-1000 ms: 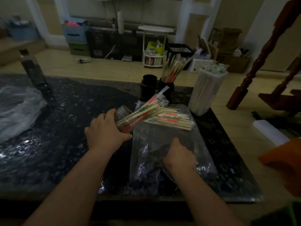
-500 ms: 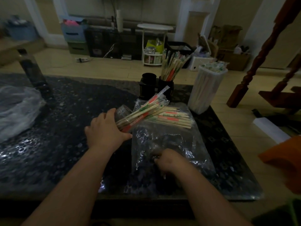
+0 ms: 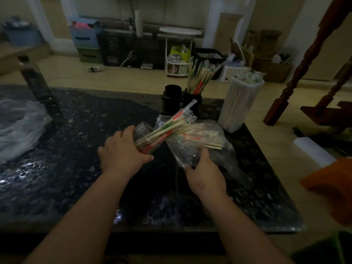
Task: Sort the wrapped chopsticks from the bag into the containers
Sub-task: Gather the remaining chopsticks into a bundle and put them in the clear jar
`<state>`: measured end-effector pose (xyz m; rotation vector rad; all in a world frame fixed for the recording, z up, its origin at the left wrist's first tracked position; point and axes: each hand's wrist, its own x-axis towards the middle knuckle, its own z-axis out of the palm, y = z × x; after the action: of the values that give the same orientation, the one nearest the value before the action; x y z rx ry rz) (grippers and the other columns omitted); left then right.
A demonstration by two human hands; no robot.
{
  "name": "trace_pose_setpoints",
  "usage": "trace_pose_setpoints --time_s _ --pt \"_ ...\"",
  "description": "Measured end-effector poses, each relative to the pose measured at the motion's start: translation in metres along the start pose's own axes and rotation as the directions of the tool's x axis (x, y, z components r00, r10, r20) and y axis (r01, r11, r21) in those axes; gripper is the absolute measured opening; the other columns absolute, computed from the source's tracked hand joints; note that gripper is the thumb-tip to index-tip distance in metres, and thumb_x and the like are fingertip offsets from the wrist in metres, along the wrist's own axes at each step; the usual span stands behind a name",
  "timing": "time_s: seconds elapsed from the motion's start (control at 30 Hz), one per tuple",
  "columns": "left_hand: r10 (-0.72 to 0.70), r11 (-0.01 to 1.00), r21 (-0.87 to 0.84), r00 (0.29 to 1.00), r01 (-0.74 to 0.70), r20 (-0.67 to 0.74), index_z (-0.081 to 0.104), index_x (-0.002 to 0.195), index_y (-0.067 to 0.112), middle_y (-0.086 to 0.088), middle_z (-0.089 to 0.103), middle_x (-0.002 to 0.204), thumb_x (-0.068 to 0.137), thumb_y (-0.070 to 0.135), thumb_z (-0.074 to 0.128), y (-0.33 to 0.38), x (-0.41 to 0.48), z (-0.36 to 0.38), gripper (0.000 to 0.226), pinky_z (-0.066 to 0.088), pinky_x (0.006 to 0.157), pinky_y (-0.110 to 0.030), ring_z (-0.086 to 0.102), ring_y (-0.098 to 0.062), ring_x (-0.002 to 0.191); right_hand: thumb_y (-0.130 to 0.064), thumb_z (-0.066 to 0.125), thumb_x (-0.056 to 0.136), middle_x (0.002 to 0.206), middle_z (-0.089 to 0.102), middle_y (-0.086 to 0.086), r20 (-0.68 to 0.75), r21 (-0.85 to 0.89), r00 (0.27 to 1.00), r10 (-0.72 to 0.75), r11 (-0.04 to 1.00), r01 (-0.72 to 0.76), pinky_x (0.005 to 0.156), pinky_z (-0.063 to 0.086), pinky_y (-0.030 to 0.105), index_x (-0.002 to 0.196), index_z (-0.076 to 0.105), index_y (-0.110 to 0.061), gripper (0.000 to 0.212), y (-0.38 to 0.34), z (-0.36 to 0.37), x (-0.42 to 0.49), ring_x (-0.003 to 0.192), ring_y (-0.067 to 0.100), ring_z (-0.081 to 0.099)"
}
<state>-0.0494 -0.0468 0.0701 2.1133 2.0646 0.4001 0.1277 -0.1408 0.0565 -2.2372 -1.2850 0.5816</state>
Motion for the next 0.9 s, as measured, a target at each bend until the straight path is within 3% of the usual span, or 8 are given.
trace_pose_setpoints --time_s 0.2,0.37,0.43,0.5,0.57,0.67,0.8,0.9 --pt "-0.005 1.000 0.001 1.000 0.005 0.002 0.025 0.148 0.032 -0.005 0.046 0.139 0.060 0.069 0.078 -0.001 0.001 -0.001 0.110 0.037 0.100 -0.050 0.044 -0.031 0.127 -0.040 0.035 0.089 0.101 0.072 0.005 0.049 0.187 0.998 0.040 0.981 -0.048 0.091 0.050 0.040 0.148 0.021 -0.050 0.061 -0.003 -0.005 0.004 0.098 0.021 0.065" --pt "-0.005 1.000 0.009 1.000 0.005 0.003 0.025 0.148 0.032 -0.006 0.046 0.139 0.060 0.070 0.078 0.000 0.000 -0.001 0.110 0.038 0.100 -0.049 0.044 -0.031 0.127 -0.031 0.028 0.101 0.059 0.071 0.000 0.074 0.364 0.994 0.083 0.925 -0.104 0.100 0.042 0.037 0.153 0.023 -0.042 0.054 -0.005 -0.019 0.006 0.095 0.014 0.063" --pt "0.002 1.000 0.013 1.000 -0.002 0.001 0.025 0.148 0.032 -0.006 0.047 0.138 0.060 0.070 0.078 0.000 0.000 0.000 0.110 0.038 0.100 -0.049 0.044 -0.031 0.127 -0.038 0.031 0.104 0.071 0.075 0.003 0.093 0.313 0.990 0.104 0.941 -0.129 0.100 0.043 0.036 0.156 0.017 -0.040 0.054 -0.002 -0.020 0.008 0.099 0.017 0.064" --pt "0.006 1.000 0.010 1.000 -0.006 0.002 0.025 0.148 0.032 -0.006 0.047 0.138 0.059 0.070 0.077 -0.001 0.000 0.000 0.110 0.038 0.100 -0.050 0.044 -0.031 0.127 -0.046 0.036 0.102 0.117 0.071 0.009 0.065 0.111 0.993 0.096 0.989 -0.102 0.098 0.043 0.037 0.156 0.017 -0.038 0.057 0.003 -0.026 0.009 0.116 0.026 0.058" --pt "0.011 1.000 0.005 1.000 -0.011 0.001 0.026 0.148 0.032 -0.006 0.047 0.137 0.060 0.070 0.078 -0.001 -0.001 0.000 0.109 0.038 0.100 -0.051 0.044 -0.031 0.126 -0.046 0.039 0.100 0.138 0.056 0.007 -0.010 -0.111 0.998 0.059 0.992 -0.059 0.094 0.043 0.037 0.151 0.032 -0.039 0.052 0.007 -0.034 0.011 0.124 0.031 0.053" --pt "0.017 1.000 -0.004 1.000 -0.017 -0.002 0.027 0.148 0.031 -0.006 0.048 0.137 0.060 0.069 0.078 -0.001 -0.002 -0.001 0.108 0.037 0.100 -0.051 0.044 -0.031 0.126 -0.040 0.039 0.099 0.137 0.056 0.007 -0.067 -0.218 0.997 0.030 0.975 -0.043 0.086 0.044 0.037 0.144 0.041 -0.039 0.045 0.011 -0.040 0.016 0.119 0.031 0.055" --pt "0.027 1.000 -0.003 1.000 -0.027 0.007 0.027 0.148 0.030 -0.007 0.047 0.137 0.061 0.068 0.078 0.000 -0.003 -0.001 0.108 0.037 0.101 -0.051 0.044 -0.031 0.127 -0.034 0.052 0.098 0.125 0.060 0.010 -0.003 -0.159 1.000 0.019 0.987 -0.019 0.079 0.045 0.037 0.155 0.003 -0.038 0.075 0.016 -0.035 0.017 0.108 0.031 0.060" --pt "0.018 1.000 -0.008 1.000 -0.018 0.006 0.028 0.147 0.031 -0.007 0.047 0.137 0.060 0.067 0.079 0.001 -0.003 -0.002 0.107 0.037 0.101 -0.050 0.044 -0.032 0.127 -0.025 0.065 0.090 0.105 0.062 0.004 -0.050 -0.019 0.998 -0.038 0.999 0.037 0.075 0.043 0.032 0.122 0.043 -0.027 0.039 0.024 -0.022 0.022 0.095 0.026 0.059"
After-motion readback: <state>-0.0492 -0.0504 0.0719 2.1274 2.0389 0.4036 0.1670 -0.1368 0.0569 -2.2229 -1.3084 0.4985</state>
